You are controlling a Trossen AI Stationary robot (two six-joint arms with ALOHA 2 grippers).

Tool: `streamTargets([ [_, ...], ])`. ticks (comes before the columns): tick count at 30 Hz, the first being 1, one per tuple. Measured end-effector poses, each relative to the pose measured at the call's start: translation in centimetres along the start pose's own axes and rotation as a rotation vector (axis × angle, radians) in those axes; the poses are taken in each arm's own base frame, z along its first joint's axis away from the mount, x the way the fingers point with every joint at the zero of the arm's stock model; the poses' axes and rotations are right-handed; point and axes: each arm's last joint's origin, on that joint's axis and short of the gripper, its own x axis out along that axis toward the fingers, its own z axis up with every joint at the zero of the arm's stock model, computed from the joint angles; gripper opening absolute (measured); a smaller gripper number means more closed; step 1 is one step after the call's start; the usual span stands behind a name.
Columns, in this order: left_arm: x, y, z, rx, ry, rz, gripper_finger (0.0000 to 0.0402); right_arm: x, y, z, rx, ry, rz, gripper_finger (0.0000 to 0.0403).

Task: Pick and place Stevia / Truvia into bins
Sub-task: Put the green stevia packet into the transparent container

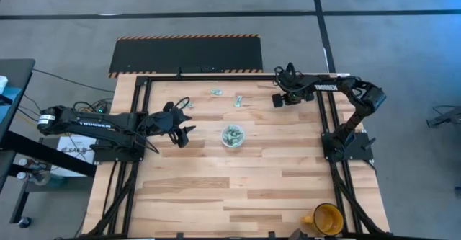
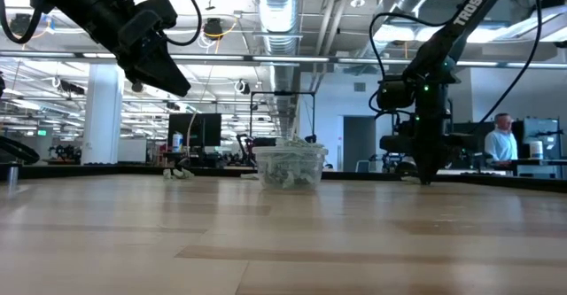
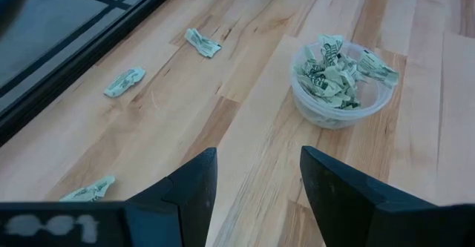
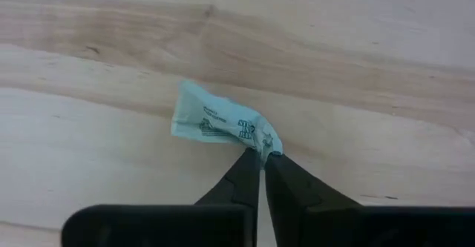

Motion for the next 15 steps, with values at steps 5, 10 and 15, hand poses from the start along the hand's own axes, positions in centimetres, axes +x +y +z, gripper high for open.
streamTargets([
  [5, 0.0, 0.0, 0.0, 0.0, 0.0, 0.0, 0.0185, -0.4, 0.2, -0.2, -0.03, 0.007, 0.019, 0.0003],
  [10, 0.0, 0.0, 0.0, 0.0, 0.0, 0.0, 0.0185, -2.0, 0.6, -1.0, -0.093, 0.003, 0.05, 0.0002],
  [15, 0.0, 0.0, 0.0, 0.0, -0.001, 0.0, 0.0185, -5.4, 2.2, -2.5, -0.264, -0.102, 0.124, 0.0002],
])
